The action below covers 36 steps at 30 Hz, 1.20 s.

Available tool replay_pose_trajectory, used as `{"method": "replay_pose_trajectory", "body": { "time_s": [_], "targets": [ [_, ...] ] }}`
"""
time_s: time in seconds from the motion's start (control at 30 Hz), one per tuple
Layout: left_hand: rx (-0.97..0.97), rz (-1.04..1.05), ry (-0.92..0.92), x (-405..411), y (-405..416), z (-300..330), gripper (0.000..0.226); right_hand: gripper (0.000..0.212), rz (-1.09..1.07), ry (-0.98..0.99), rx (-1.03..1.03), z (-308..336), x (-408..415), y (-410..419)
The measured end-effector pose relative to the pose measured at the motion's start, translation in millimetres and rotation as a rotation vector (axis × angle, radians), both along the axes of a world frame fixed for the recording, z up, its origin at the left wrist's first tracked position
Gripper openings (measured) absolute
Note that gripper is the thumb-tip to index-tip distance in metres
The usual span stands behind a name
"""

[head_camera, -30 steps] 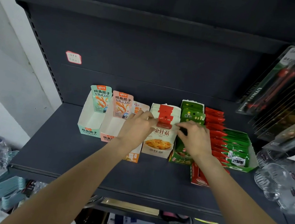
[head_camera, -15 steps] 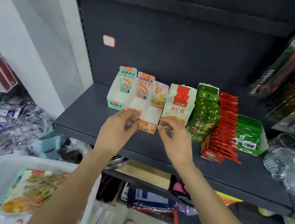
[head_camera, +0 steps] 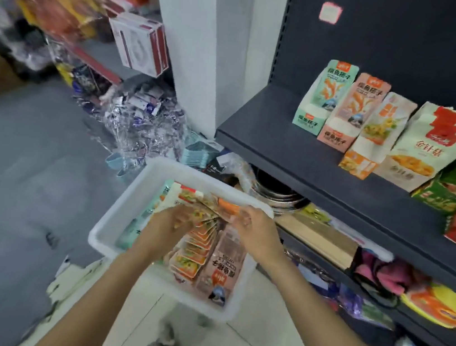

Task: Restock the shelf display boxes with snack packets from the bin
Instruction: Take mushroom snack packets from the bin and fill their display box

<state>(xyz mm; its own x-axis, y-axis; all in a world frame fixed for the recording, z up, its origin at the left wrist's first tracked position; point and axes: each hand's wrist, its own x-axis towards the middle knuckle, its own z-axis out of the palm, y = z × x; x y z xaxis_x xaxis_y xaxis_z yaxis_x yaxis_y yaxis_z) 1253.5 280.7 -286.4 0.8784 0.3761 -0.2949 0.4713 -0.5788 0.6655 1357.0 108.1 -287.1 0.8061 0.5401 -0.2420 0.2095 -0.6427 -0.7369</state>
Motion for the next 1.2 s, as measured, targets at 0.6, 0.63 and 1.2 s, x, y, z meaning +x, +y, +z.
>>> {"method": "replay_pose_trajectory", "body": {
  "time_s": [0.6,0.63,1.2],
  "targets": [
    [-0.042,-0.106,0.207,5,121,-97,0.066,0.068,-0.055,0.076,-0.334,-83,-37,117],
    [-0.020,-0.080,0.220,6,121,-102,0.070,0.067,-0.049,0.078,-0.343,-85,-39,117],
    [-0.306,0.406,-0.216,-11,157,-56,0.031,0.059,-0.110,0.088,-0.140,-59,-35,128]
  ]
}}
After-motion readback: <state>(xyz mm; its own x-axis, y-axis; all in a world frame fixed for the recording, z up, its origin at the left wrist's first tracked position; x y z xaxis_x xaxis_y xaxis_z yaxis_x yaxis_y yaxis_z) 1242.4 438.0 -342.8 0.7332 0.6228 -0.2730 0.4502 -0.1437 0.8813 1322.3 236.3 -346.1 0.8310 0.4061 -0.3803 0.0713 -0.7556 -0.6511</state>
